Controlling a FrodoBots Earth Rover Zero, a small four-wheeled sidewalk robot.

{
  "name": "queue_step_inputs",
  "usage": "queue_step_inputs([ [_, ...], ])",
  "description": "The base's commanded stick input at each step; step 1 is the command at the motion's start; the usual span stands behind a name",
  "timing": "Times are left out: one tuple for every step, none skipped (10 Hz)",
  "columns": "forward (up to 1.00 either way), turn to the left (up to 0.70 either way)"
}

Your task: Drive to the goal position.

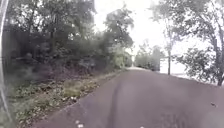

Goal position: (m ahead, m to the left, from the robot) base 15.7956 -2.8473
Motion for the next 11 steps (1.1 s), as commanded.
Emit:
queue_step_inputs([
  [0.7,0.01],
  [0.7,0.01],
  [0.7,0.01],
  [0.7,0.01],
  [0.7,0.01],
  [0.7,0.01],
  [0.7,0.01],
  [0.7,0.01],
  [0.7,0.01],
  [0.7,0.01],
  [0.7,0.01],
])
